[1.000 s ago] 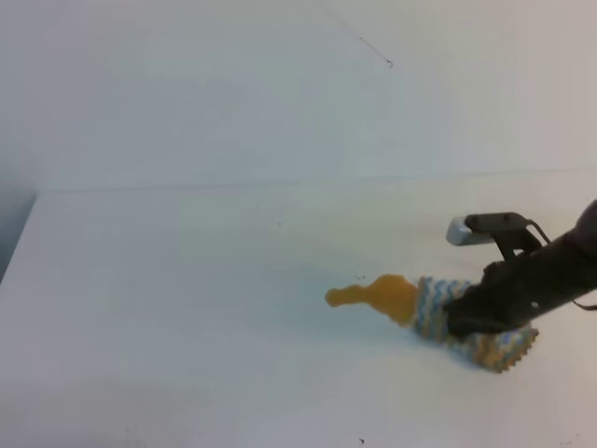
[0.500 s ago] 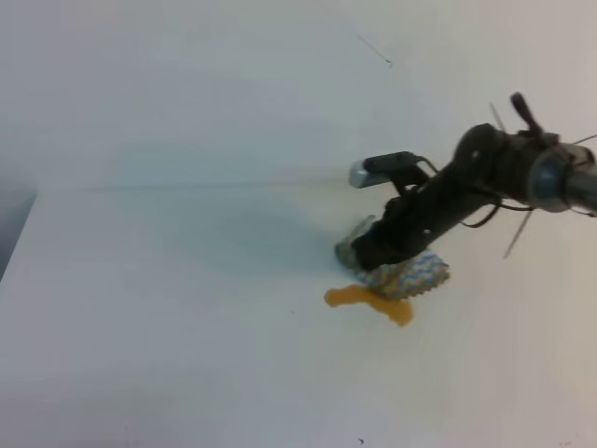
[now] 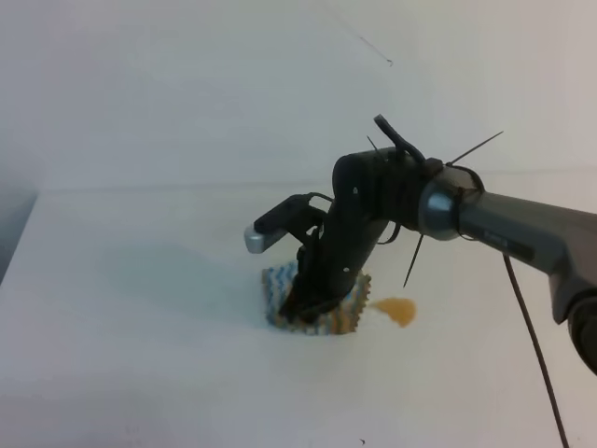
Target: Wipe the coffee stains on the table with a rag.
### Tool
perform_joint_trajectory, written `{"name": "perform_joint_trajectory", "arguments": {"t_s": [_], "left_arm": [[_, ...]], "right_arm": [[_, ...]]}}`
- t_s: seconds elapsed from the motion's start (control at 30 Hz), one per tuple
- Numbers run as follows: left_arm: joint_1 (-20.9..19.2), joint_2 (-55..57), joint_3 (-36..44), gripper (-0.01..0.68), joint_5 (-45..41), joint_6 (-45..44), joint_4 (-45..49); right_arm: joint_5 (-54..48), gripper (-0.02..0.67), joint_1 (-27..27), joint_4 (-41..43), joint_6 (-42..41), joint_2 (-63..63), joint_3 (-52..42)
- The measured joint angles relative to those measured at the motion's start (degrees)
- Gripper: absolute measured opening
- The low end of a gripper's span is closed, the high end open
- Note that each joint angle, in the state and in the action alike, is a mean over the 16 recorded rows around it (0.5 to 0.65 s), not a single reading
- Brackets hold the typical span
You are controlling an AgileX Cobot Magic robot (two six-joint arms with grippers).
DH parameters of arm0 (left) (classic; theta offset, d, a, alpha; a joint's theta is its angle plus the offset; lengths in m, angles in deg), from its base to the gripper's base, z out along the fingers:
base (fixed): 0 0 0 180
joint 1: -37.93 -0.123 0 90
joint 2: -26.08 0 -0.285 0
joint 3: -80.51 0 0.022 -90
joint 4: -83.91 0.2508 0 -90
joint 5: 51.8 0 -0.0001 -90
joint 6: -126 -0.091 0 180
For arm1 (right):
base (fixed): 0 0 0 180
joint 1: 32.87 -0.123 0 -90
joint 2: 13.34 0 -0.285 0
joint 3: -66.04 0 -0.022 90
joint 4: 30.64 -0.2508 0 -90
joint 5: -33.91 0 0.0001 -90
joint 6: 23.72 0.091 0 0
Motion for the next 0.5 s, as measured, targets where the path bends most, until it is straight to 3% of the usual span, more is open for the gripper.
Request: {"name": "perform_joint_trajectory", "arguments": {"t_s": [0.27, 0.5], "left_arm": [[0.0, 0.0, 0.0, -0.001, 0.0, 0.07, 0.0], [0.0, 0.0, 0.0, -0.001, 0.0, 0.05, 0.0]], "right_arm": [[-10.64, 0.001, 5.36, 3.08, 3.91, 1.92, -2.58], [-10.63, 0.001, 11.43, 6.49, 4.7, 8.27, -13.9]]}}
